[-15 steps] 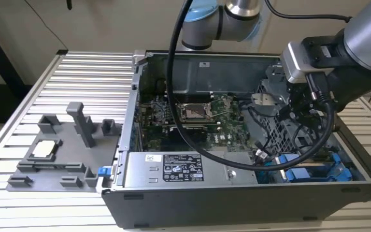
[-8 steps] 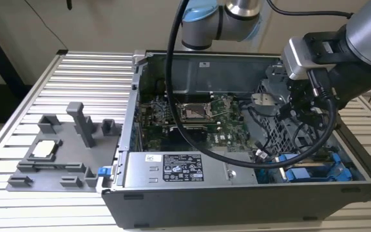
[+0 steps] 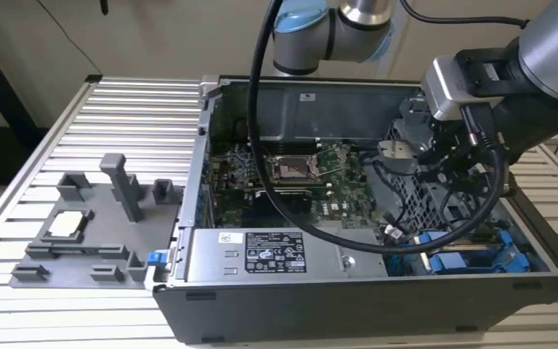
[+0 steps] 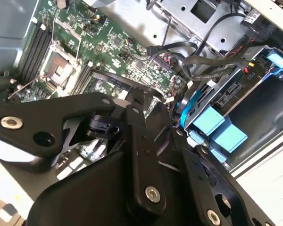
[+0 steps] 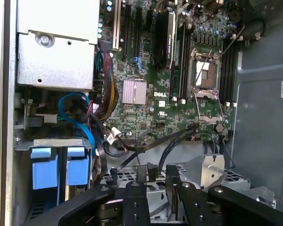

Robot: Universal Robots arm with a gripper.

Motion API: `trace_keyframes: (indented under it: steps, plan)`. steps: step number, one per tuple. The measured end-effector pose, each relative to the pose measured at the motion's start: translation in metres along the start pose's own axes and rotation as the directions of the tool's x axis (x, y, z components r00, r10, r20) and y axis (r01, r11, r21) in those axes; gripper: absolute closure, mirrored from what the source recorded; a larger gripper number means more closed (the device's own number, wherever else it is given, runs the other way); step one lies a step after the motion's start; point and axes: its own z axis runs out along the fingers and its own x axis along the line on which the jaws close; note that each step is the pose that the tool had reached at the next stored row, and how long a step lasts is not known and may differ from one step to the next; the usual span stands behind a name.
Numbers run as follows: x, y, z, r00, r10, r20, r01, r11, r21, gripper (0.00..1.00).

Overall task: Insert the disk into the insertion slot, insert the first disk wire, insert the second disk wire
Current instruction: 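Insert the first disk wire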

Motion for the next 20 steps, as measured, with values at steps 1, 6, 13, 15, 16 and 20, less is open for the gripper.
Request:
trace_keyframes:
  steps: [1,6,13,15,16,20]
  plan:
    - [0.0004,0.0019,0.0012,1.0000,-0.003,0.0001,0.003,1.0000,0.0005,0.69]
    - [0.0019,0.0039,0.0058,0.9996,-0.027,-0.0015,0.027,0.9995,0.0155,0.69]
    - [0.0022,0.0040,0.0063,0.9996,-0.029,-0.0025,0.029,0.9994,0.0177,0.71]
    - [0.0021,0.0040,0.0062,0.9996,-0.029,-0.0031,0.029,0.9994,0.0176,0.71]
    - [0.0021,0.0040,0.0063,0.9996,-0.029,-0.0032,0.029,0.9994,0.0176,0.79]
    - [0.0021,0.0040,0.0063,0.9996,-0.029,-0.0040,0.029,0.9994,0.0176,0.81]
